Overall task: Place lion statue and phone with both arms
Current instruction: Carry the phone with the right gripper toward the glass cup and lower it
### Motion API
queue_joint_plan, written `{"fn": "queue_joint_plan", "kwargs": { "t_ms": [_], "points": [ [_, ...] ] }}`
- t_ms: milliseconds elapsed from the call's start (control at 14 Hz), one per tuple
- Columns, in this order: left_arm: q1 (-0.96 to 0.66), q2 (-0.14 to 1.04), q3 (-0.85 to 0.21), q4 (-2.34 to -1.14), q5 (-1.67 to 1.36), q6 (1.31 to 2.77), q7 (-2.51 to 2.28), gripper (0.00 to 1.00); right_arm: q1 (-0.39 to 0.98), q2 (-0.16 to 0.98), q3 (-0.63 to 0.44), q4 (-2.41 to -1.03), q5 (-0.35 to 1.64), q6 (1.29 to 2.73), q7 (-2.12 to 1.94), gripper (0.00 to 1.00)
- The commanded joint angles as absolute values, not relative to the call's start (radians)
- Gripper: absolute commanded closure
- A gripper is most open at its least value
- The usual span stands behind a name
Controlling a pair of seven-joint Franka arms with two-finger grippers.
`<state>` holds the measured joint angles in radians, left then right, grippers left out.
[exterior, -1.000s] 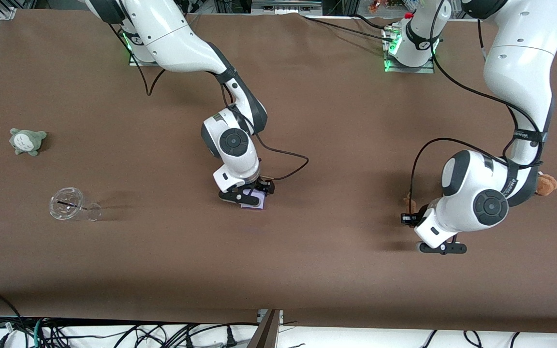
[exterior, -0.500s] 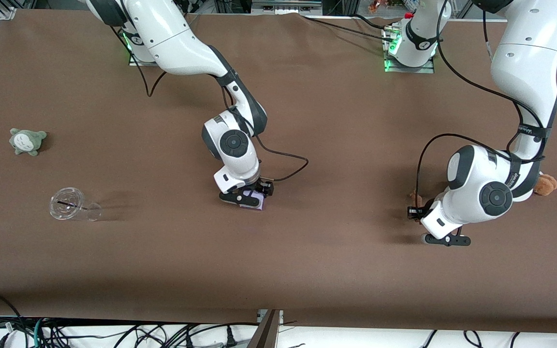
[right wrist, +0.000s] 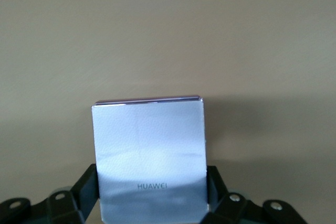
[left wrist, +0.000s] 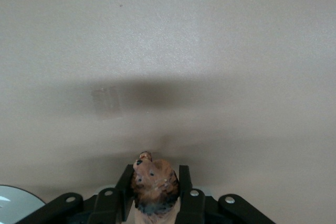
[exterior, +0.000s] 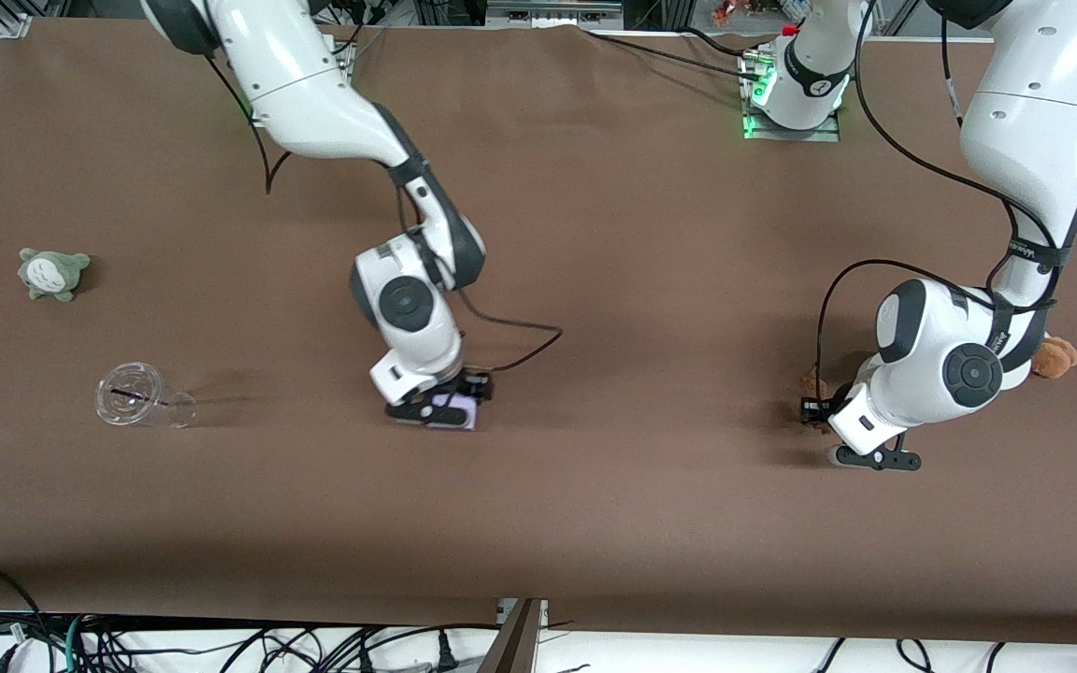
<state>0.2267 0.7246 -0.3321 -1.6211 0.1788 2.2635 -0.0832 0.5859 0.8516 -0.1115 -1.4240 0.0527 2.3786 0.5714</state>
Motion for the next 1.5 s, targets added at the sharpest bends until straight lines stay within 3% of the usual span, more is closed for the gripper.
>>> {"fn": "queue_joint_plan", "kwargs": {
  "t_ms": [0,214,286,429,500,1071,1429],
  "points": [
    [0.233,0.693,-0.337,-1.655,0.172,2.275,-0.071,1.0,0.484,0.805,-0.094,-1.41,0.067,2.274,0.387,0.63],
    [0.232,0.701,-0.337,-1.655,0.172,2.266,-0.071,1.0,0.422,0.787,-0.104,-1.404,0.068,2.218,0.282,0.63],
    [0.232,0.701,-0.337,-1.655,0.172,2.264,-0.072,0.95,0.404,0.779,-0.113,-1.41,0.063,2.195,0.249,0.63],
    [0.232,0.701,-0.337,-1.654,0.172,2.264,-0.072,0.37,0.385,0.776,-0.179,-1.411,0.064,2.125,0.192,0.63],
    [0.232,0.701,-0.337,-1.654,0.17,2.264,-0.074,0.0,0.374,0.776,-0.21,-1.417,0.066,2.12,0.145,0.63],
    [0.227,0.667,-0.342,-1.632,0.16,2.218,-0.075,0.0,0.269,0.785,-0.216,-1.465,0.067,2.135,0.06,0.63],
    [0.222,0.542,-0.362,-1.632,0.117,2.126,-0.107,0.0,0.241,0.805,-0.215,-1.471,0.066,2.144,0.044,0.61]
  ]
}}
